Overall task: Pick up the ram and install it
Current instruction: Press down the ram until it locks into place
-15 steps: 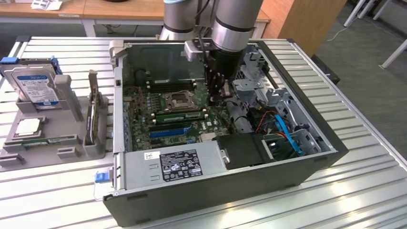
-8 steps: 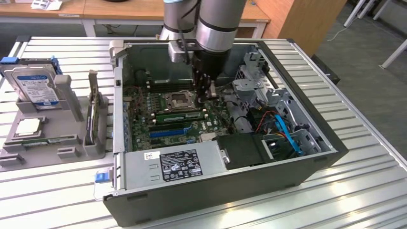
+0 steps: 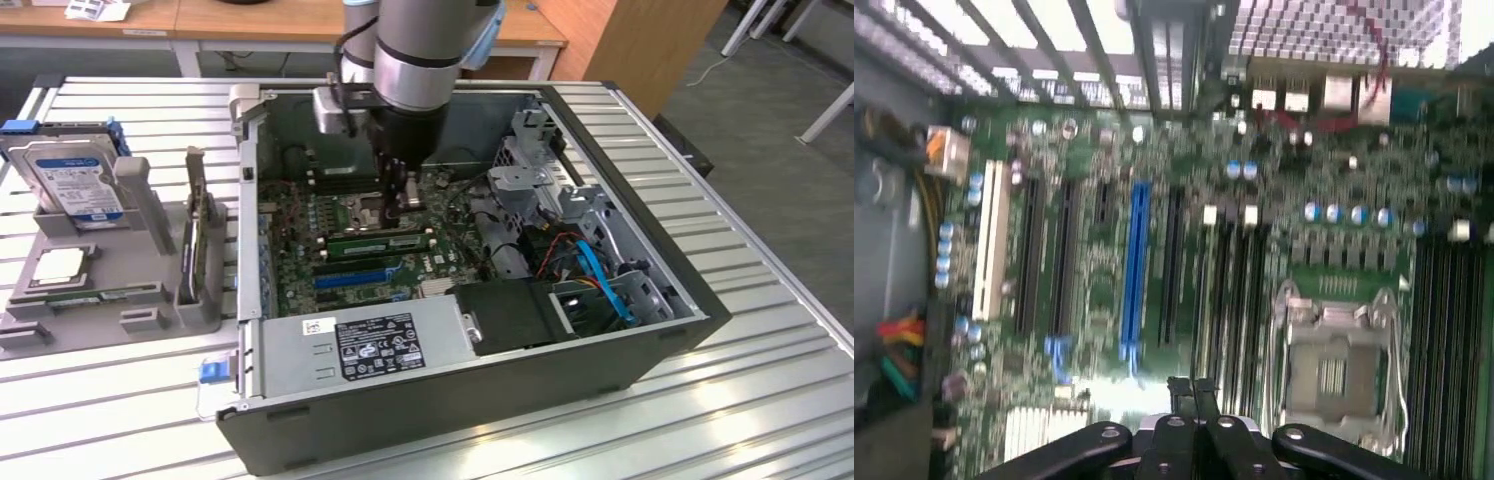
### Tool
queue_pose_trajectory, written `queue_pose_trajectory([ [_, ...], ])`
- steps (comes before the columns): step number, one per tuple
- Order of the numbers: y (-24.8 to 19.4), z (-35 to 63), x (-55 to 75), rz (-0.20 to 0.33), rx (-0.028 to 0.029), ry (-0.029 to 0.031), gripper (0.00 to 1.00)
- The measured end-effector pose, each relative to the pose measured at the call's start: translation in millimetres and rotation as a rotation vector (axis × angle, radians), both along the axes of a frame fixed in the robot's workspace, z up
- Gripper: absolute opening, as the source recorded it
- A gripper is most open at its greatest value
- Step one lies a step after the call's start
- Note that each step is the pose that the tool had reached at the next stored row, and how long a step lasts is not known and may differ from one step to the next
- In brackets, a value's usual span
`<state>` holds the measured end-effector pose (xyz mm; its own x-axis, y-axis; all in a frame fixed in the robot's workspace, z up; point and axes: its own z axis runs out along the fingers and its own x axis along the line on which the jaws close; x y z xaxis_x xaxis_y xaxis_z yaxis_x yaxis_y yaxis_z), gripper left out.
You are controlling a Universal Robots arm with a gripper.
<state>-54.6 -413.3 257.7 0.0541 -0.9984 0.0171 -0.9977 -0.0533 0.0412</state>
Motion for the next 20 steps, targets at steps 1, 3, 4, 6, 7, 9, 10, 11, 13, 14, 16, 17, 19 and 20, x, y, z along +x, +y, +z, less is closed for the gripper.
queue_pose_trajectory([
  [1,0.0,-0.2,-4.5,0.000,0.0000,0.0000,0.11],
  [3,0.0,-0.6,-13.9,0.000,-0.0001,0.0000,0.11],
  [4,0.0,-0.8,-18.4,0.000,0.0000,0.0000,0.11],
  [6,0.0,-1.2,-27.4,0.000,-0.0001,0.0000,0.11],
  [7,0.0,-1.2,-28.6,0.000,-0.0012,-0.0001,0.11],
  [9,0.0,-1.2,-25.9,0.002,-0.0024,0.0003,0.11],
  [10,0.0,-1.4,-27.8,0.002,-0.0046,0.0003,0.11],
  [11,0.1,-1.7,-32.2,0.002,-0.0048,-0.0003,0.11],
  [13,0.1,-2.5,-41.1,0.002,-0.0048,-0.0004,0.11],
  [14,0.1,-2.9,-45.6,0.002,-0.0048,-0.0005,0.11],
  [16,0.2,-3.2,-52.2,0.004,-0.0069,-0.0006,0.11],
  [17,0.2,-3.2,-52.2,0.004,-0.0071,-0.0005,0.11],
  [19,-0.2,-12.8,-52.3,0.000,-0.0071,-0.0005,0.11],
  [20,-0.2,-14.6,-52.3,-0.001,-0.0071,-0.0005,0.11],
])
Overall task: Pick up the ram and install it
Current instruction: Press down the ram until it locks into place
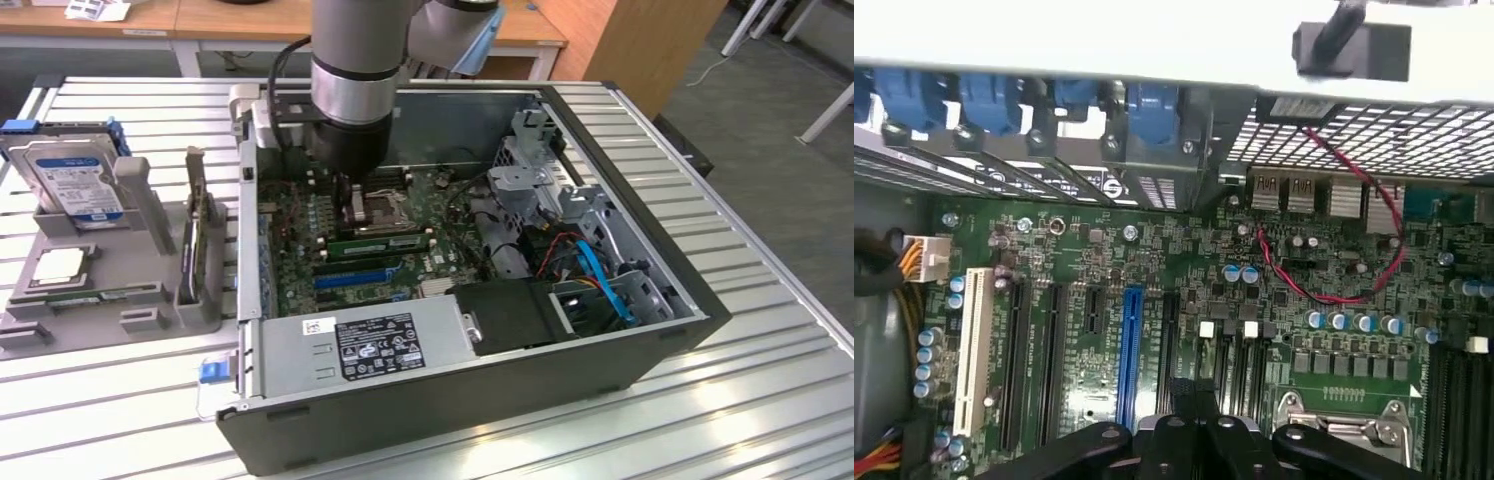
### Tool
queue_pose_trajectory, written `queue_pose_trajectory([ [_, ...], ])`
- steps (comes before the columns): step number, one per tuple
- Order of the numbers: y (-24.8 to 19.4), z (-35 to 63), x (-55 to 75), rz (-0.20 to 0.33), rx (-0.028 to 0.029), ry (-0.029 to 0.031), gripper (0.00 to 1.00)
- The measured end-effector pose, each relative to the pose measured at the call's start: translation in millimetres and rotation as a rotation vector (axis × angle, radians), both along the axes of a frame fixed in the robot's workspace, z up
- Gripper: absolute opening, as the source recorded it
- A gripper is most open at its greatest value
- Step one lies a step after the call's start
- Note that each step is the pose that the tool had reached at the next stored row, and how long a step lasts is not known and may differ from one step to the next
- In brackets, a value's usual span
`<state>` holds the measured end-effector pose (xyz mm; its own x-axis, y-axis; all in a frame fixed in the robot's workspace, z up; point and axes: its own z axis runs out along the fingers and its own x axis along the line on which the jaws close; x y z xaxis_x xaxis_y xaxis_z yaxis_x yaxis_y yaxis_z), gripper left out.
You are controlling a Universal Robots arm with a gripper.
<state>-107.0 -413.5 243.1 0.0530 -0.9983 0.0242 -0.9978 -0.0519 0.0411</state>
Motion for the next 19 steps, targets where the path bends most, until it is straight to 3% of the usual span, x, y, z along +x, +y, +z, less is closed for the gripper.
queue_pose_trajectory([
  [5,-0.5,-9.4,-0.7,-0.005,-0.0002,0.0000,0.11],
  [8,-2.9,-20.1,-1.2,-0.007,-0.0001,-0.0001,0.11],
  [12,-3.3,-21.6,-1.2,-0.007,-0.0010,0.0002,0.11],
  [13,-3.3,-19.5,-0.9,-0.007,-0.0009,0.0019,0.11],
  [17,-3.7,-4.5,2.9,-0.007,-0.0001,0.0180,0.11],
  [19,-3.8,-3.3,10.0,-0.007,0.0028,0.0208,0.11],
])
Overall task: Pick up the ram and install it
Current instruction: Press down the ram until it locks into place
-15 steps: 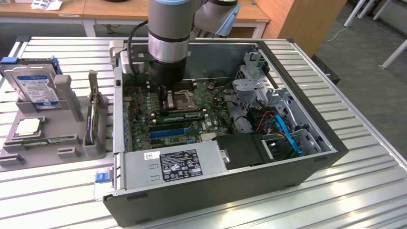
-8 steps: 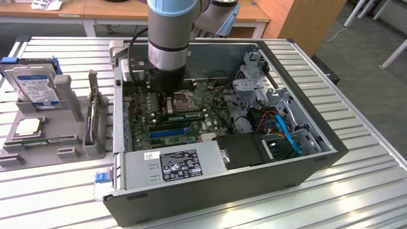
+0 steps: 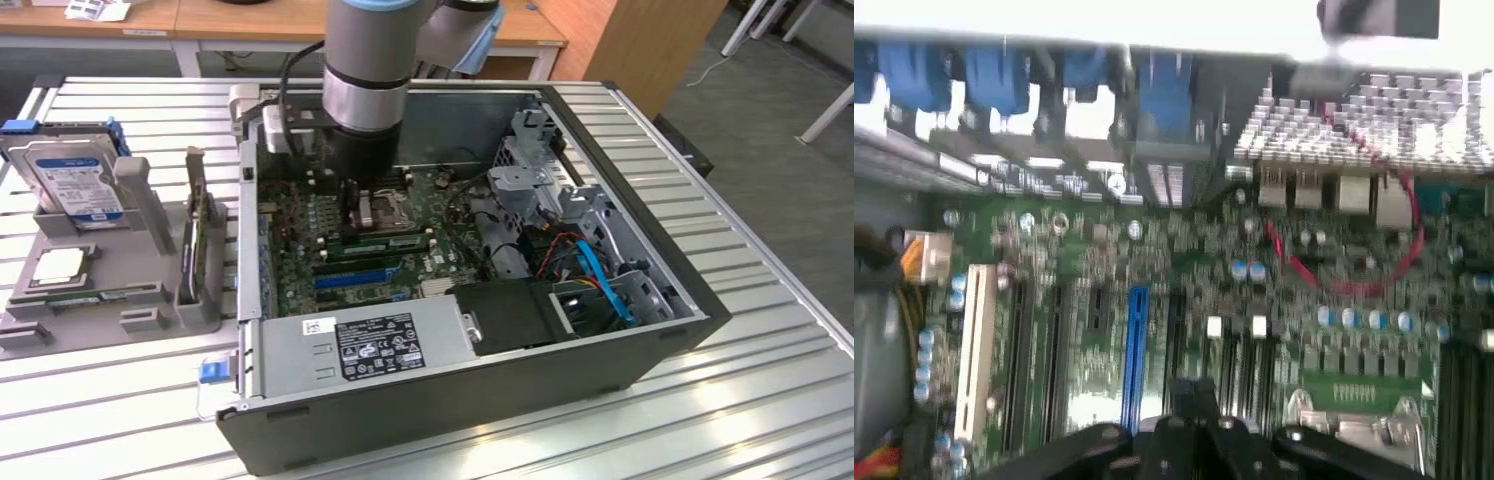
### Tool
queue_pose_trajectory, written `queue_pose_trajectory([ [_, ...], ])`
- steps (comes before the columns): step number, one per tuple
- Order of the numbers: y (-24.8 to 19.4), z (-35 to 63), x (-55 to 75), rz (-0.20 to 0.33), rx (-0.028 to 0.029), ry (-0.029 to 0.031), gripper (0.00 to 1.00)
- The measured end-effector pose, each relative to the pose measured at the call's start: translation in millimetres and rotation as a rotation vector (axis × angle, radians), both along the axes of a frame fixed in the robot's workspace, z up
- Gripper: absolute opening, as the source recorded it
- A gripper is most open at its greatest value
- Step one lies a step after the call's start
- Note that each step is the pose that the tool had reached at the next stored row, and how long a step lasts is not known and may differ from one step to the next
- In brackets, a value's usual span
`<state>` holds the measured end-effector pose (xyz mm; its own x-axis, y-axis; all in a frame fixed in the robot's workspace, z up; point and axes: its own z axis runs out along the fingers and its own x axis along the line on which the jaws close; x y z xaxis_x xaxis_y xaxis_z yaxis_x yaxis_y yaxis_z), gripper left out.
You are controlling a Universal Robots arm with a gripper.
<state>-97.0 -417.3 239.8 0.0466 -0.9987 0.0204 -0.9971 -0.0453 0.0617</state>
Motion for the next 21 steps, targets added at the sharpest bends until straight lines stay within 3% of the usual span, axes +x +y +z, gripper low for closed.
queue_pose_trajectory([
  [11,-0.5,0.1,49.8,0.000,0.0026,0.0121,0.11],
  [18,-0.5,0.1,81.2,0.000,0.0025,0.0298,0.11],
  [20,-0.5,0.2,81.4,0.000,0.0024,0.0312,0.11],
  [21,1.6,0.0,81.6,0.000,0.0022,0.0315,0.11],
])
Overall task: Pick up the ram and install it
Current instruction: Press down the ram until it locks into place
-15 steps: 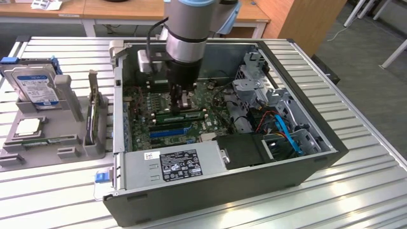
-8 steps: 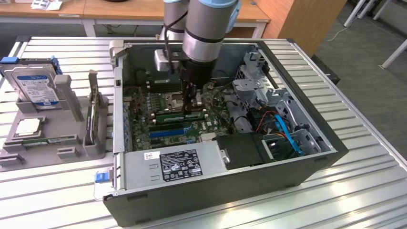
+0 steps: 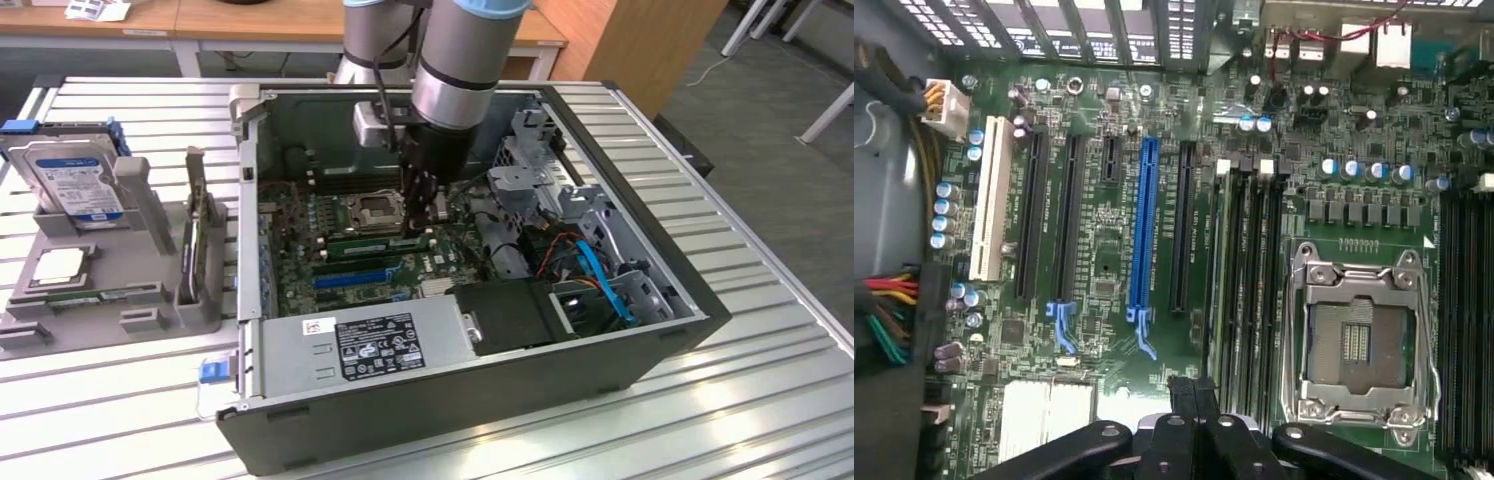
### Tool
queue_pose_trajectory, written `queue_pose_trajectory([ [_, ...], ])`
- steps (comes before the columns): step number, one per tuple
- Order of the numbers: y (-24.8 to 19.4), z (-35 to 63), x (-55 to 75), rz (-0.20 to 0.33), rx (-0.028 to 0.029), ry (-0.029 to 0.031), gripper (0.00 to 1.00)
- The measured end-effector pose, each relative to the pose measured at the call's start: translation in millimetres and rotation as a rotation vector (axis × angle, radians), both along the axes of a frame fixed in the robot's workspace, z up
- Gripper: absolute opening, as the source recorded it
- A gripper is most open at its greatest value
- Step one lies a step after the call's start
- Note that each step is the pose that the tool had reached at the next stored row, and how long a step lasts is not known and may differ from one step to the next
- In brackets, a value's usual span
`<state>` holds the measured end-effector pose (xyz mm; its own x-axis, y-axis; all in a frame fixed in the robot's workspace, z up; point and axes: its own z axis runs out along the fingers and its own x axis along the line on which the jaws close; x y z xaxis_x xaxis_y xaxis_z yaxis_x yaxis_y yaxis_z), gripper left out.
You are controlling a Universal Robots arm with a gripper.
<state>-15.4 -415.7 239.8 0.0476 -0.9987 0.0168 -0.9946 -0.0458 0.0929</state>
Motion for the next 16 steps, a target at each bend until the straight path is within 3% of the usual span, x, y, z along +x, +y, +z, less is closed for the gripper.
queue_pose_trajectory([
  [3,10.0,0.1,0.0,0.000,-0.0045,0.0010,0.11],
  [6,10.0,0.1,3.5,0.000,-0.0048,0.0013,0.11],
  [11,9.9,0.1,24.7,0.000,-0.0047,0.0096,0.11],
  [16,9.8,-0.8,22.5,0.000,-0.0049,0.0093,0.11],
])
